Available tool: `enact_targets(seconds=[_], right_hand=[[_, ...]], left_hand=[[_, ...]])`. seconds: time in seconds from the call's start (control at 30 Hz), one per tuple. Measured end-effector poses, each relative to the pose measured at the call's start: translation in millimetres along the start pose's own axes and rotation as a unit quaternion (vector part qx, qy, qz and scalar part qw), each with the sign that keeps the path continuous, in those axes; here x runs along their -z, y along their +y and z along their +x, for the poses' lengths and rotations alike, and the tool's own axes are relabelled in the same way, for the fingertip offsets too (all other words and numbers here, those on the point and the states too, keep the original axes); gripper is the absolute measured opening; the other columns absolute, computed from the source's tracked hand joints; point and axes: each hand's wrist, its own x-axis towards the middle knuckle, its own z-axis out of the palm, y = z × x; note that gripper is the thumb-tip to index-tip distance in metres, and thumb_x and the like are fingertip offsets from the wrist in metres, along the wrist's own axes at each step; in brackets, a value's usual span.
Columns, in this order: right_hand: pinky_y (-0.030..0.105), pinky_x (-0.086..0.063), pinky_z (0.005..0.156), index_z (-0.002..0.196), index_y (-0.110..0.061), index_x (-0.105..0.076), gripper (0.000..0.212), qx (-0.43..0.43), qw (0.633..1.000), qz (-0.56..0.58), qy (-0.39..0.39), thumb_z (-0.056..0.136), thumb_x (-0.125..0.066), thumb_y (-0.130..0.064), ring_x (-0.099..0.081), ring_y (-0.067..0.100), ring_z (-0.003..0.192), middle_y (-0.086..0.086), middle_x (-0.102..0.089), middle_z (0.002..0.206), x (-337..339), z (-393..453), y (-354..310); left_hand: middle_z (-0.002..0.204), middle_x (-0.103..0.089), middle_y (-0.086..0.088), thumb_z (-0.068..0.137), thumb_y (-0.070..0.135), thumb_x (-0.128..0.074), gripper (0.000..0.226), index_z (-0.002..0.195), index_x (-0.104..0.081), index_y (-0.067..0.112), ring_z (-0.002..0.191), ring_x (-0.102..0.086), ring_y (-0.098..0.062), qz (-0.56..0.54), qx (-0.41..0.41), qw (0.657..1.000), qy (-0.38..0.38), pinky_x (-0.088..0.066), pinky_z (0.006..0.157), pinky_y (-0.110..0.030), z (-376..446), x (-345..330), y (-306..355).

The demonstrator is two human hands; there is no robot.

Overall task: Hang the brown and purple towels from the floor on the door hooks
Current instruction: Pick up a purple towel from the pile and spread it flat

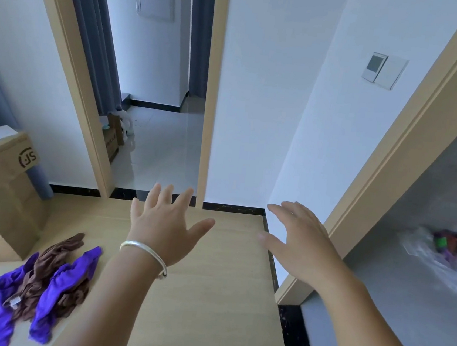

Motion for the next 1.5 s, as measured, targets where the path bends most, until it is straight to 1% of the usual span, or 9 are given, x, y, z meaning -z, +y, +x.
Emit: enact_targets(seconds=[0.2,0.47,0.67,0.77,0.93,1.07,1.2,1.37,1.5], right_hand=[[0.038,-0.014,0.119,0.147,-0.031,-0.032,0.059,0.003,1.000,0.003,-0.012,0.094,-0.047,-0.052,-0.011,0.013,0.146,-0.004,-0.026,0.155,-13.4,62.0,6.3],[0.037,-0.014,0.119,0.147,-0.031,-0.033,0.059,0.019,0.999,0.020,-0.027,0.093,-0.051,-0.046,-0.011,0.013,0.147,-0.005,-0.026,0.155,-26.3,170.3,44.6],[0.038,-0.016,0.118,0.146,-0.030,-0.034,0.059,0.054,0.997,0.037,-0.032,0.093,-0.051,-0.048,-0.012,0.012,0.146,-0.005,-0.027,0.154,-26.2,276.4,80.0],[0.036,-0.015,0.118,0.146,-0.030,-0.034,0.059,0.081,0.995,0.044,-0.036,0.093,-0.050,-0.049,-0.011,0.011,0.146,-0.004,-0.027,0.154,-25.6,327.0,95.6],[0.036,-0.018,0.117,0.145,-0.029,-0.036,0.058,0.132,0.989,0.025,-0.055,0.093,-0.050,-0.050,-0.014,0.014,0.145,-0.003,-0.029,0.153,-35.6,402.4,103.2],[0.036,-0.018,0.116,0.144,-0.028,-0.037,0.057,0.183,0.980,0.019,-0.077,0.093,-0.050,-0.049,-0.015,0.013,0.143,-0.004,-0.030,0.151,-53.4,452.5,81.3],[0.035,-0.018,0.117,0.146,-0.029,-0.035,0.058,0.234,0.966,0.026,-0.105,0.093,-0.050,-0.049,-0.017,0.012,0.142,-0.006,-0.031,0.149,-76.5,504.2,41.5],[0.032,-0.011,0.116,0.147,-0.031,-0.031,0.059,0.291,0.948,0.018,-0.126,0.094,-0.048,-0.048,-0.010,0.014,0.146,-0.006,-0.026,0.154,-106.6,575.4,-31.3],[0.033,-0.013,0.117,0.147,-0.031,-0.032,0.059,0.335,0.931,0.007,-0.146,0.093,-0.049,-0.047,-0.011,0.015,0.146,-0.005,-0.027,0.154,-127.9,632.9,-100.9]], left_hand=[[0.160,-0.011,0.000,0.084,0.077,-0.025,0.078,0.149,-0.012,0.037,0.148,0.006,-0.021,0.001,-0.003,1.000,-0.010,-0.004,0.119,-0.054,55.2,-5.9,-6.8],[0.160,-0.009,0.000,0.086,0.074,-0.028,0.077,0.150,-0.012,0.036,0.148,0.008,-0.020,0.006,0.017,1.000,-0.019,-0.005,0.119,-0.053,150.6,-29.4,7.3],[0.160,-0.010,-0.001,0.087,0.073,-0.029,0.075,0.150,-0.015,0.036,0.148,0.006,-0.020,0.014,0.044,0.999,-0.005,-0.003,0.118,-0.052,244.6,-37.8,29.8],[0.160,-0.011,-0.001,0.087,0.072,-0.032,0.074,0.150,-0.015,0.036,0.148,0.006,-0.019,0.012,0.066,0.998,0.003,-0.003,0.118,-0.052,287.7,-39.9,37.5],[0.161,-0.009,0.002,0.088,0.071,-0.031,0.073,0.151,-0.013,0.038,0.148,0.006,-0.018,0.008,0.117,0.993,0.016,-0.003,0.119,-0.050,339.2,-44.9,32.1],[0.161,-0.009,0.001,0.089,0.069,-0.032,0.072,0.151,-0.012,0.038,0.148,0.007,-0.019,0.009,0.160,0.987,0.018,-0.002,0.118,-0.050,366.8,-45.0,6.0],[0.160,-0.010,0.002,0.089,0.069,-0.032,0.073,0.152,-0.012,0.037,0.148,0.006,-0.019,0.007,0.204,0.979,0.021,-0.004,0.118,-0.051,396.3,-47.0,-34.8],[0.160,-0.012,0.002,0.089,0.068,-0.034,0.072,0.151,-0.013,0.037,0.148,0.005,-0.020,-0.002,0.250,0.968,0.035,-0.004,0.118,-0.052,438.4,-40.2,-104.5],[0.159,-0.013,0.001,0.089,0.067,-0.035,0.071,0.150,-0.014,0.037,0.148,0.004,-0.021,-0.004,0.301,0.952,0.054,-0.005,0.119,-0.053,467.3,-26.9,-168.7]])
